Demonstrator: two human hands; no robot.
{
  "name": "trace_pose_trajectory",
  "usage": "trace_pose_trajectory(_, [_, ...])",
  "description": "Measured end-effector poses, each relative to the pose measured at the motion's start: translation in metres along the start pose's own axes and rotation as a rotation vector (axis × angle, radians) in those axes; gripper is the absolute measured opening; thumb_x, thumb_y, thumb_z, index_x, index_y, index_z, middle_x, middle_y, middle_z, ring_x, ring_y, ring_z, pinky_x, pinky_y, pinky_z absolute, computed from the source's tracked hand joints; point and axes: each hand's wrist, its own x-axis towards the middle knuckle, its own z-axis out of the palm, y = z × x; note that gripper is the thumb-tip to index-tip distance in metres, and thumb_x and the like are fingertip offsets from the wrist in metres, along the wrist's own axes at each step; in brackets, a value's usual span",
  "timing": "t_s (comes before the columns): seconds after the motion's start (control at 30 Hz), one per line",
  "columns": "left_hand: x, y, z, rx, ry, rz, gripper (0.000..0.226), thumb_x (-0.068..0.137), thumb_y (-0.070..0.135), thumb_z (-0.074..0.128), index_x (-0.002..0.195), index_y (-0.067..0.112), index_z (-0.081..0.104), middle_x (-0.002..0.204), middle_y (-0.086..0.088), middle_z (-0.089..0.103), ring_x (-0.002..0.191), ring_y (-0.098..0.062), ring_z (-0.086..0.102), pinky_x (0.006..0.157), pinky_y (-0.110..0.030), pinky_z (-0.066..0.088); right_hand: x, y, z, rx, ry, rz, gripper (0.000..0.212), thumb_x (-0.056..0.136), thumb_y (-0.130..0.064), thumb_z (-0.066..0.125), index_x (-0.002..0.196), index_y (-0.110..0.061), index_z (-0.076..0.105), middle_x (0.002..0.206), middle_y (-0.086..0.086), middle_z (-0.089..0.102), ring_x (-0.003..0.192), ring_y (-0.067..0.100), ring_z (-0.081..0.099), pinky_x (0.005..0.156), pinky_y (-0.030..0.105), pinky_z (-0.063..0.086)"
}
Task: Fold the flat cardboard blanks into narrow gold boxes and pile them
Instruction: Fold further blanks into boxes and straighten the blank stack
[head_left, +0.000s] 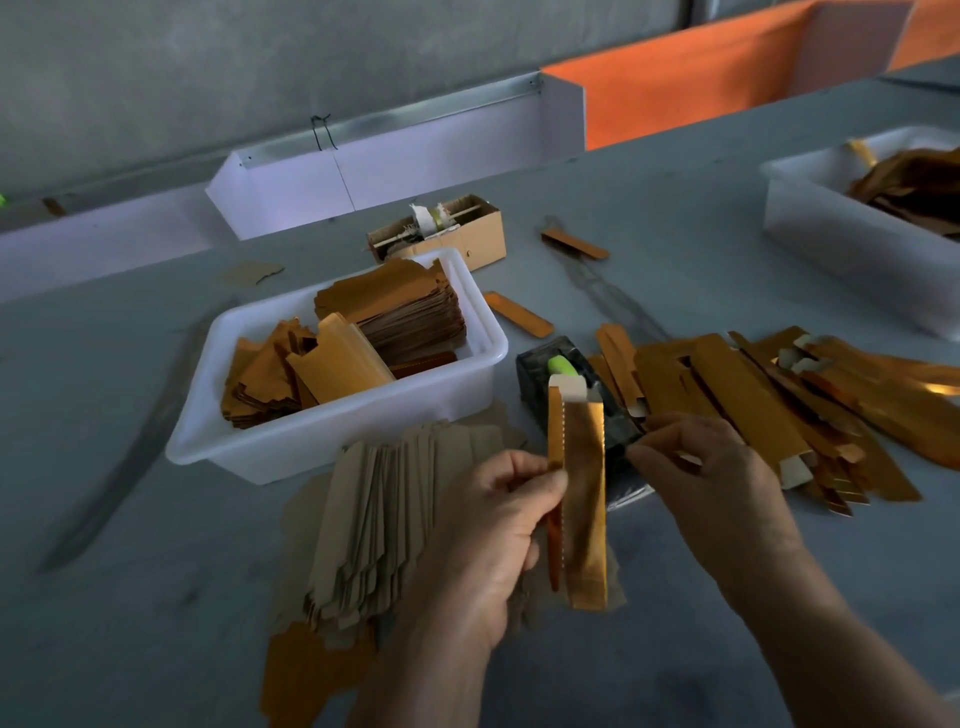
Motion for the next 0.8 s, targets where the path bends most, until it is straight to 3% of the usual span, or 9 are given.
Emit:
trace_pose_trajectory(0.2, [0.007,0.01,0.024,-0.092,-0.03,0.042,0.012,0.089,0.006,0.061,0.078,0.011,0.061,0.069,-0.002,0.06,0.046,0.003,0.051,0.04,-0.008,0.033,-0.002,0.005,0.005,0.015,0.011,0.014,0.01,0.083,-0.018,0.068,0.073,-0.017,0.067,0.112,-0.006,0.056,0.096,0.012,0.055,0.076,0.026,0.045])
trace_pose_trajectory(0.33, [0.015,0.011,0.036,-0.069,-0.06,0.039,0.016,0.09,0.005,0.06,0.076,0.012,0.059,0.069,-0.002,0.06,0.043,0.003,0.051,0.04,-0.007,0.033,-0.004,0.005,0.006,0.027,0.027,-0.008,0.023,0.084,-0.015,0.066,0.069,-0.031,0.059,0.102,-0.015,0.05,0.084,0.002,0.052,0.067,0.018,0.04])
trace_pose_trajectory(0.47, [0.019,0.01,0.038,-0.1,-0.064,-0.011,0.012,0.09,0.006,0.061,0.079,0.011,0.061,0.069,0.0,0.062,0.043,0.004,0.054,0.038,-0.008,0.034,-0.005,0.007,0.006,0.055,0.025,-0.039,0.03,0.084,-0.014,0.066,0.068,-0.037,0.056,0.101,-0.016,0.05,0.087,0.007,0.054,0.071,0.023,0.043])
trace_pose_trajectory(0.57, [0.022,0.008,0.037,-0.096,-0.057,-0.032,0.014,0.089,0.007,0.062,0.077,0.013,0.062,0.064,0.003,0.063,0.044,0.004,0.054,0.037,-0.009,0.034,-0.005,0.009,0.006,0.048,0.008,-0.052,0.025,0.084,-0.012,0.066,0.071,-0.032,0.059,0.102,-0.015,0.051,0.088,0.008,0.055,0.073,0.026,0.046])
trace_pose_trajectory(0.7, [0.024,0.01,0.037,-0.056,-0.025,-0.028,0.017,0.088,0.008,0.064,0.073,0.015,0.062,0.06,0.005,0.062,0.043,0.003,0.054,0.038,-0.009,0.035,-0.004,0.006,0.004,-0.091,0.026,-0.162,0.014,0.084,-0.008,0.066,0.074,-0.019,0.063,0.1,-0.011,0.051,0.075,0.001,0.05,0.06,0.007,0.038])
trace_pose_trajectory(0.8, [0.024,0.011,0.037,0.023,-0.005,-0.01,0.019,0.088,0.013,0.066,0.07,0.02,0.064,0.064,0.005,0.064,0.048,0.002,0.054,0.04,-0.009,0.035,-0.001,0.002,0.003,-0.245,0.068,-0.214,0.02,0.083,-0.004,0.065,0.067,-0.013,0.056,0.091,-0.007,0.051,0.066,0.0,0.046,0.053,0.005,0.035])
